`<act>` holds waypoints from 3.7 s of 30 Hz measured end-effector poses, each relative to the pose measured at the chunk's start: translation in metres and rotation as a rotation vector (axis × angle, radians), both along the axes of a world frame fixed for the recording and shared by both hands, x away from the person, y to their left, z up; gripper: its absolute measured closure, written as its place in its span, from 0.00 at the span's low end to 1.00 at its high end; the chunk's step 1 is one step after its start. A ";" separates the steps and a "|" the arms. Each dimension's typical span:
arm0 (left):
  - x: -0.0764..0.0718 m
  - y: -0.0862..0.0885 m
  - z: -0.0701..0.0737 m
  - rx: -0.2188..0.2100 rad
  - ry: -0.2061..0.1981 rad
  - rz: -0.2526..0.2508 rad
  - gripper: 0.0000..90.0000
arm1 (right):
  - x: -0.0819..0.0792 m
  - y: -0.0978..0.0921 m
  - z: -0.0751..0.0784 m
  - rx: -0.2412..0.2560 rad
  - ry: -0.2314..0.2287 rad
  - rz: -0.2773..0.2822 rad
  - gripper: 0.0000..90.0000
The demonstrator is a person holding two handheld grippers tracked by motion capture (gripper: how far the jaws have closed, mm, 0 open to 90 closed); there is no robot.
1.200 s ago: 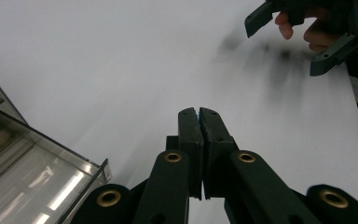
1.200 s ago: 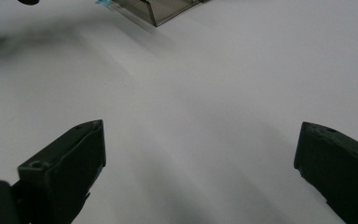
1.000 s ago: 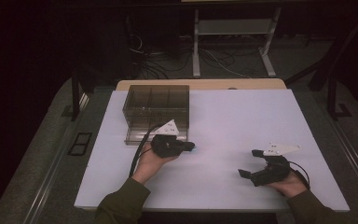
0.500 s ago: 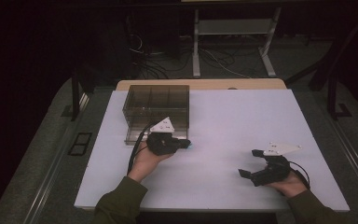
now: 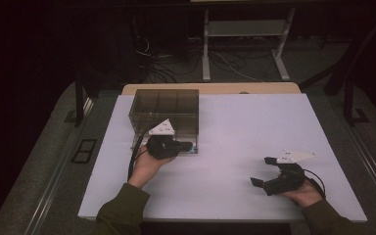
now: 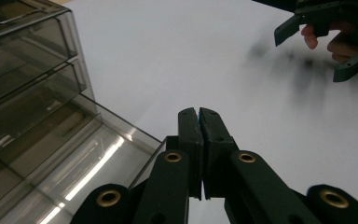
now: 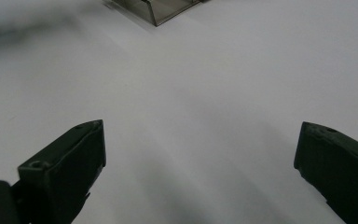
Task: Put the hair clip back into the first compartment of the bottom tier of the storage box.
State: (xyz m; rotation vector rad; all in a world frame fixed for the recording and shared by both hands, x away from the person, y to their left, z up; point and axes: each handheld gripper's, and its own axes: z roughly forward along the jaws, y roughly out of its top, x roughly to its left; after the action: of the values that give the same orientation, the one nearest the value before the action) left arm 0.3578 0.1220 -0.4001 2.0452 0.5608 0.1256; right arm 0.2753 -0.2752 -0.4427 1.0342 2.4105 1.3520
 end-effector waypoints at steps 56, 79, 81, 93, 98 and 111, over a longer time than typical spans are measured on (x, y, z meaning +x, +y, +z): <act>0.015 0.076 0.009 0.011 -0.053 0.213 0.97 | 0.000 -0.001 0.001 -0.001 -0.002 0.003 0.02; 0.029 0.117 -0.014 0.051 -0.001 0.358 0.97 | 0.000 0.000 0.000 -0.002 0.001 0.005 0.02; 0.031 0.119 -0.018 0.068 0.012 0.364 0.97 | 0.000 0.000 0.000 -0.003 0.001 0.005 0.02; 0.036 0.121 -0.029 0.120 0.065 0.379 0.97 | 0.001 0.000 0.000 -0.004 -0.001 0.004 0.02; 0.037 0.118 -0.030 0.131 0.066 0.381 0.96 | 0.001 0.000 0.000 -0.005 0.000 0.004 0.02; 0.036 0.117 -0.030 0.143 0.056 0.387 0.90 | 0.000 0.000 0.000 -0.005 0.000 0.004 0.02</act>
State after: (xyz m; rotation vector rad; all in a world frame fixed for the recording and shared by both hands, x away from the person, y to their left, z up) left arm 0.3942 0.2388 -0.4297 2.0599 1.0040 0.3464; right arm 0.2757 -0.2751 -0.4428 1.0282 2.4161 1.3473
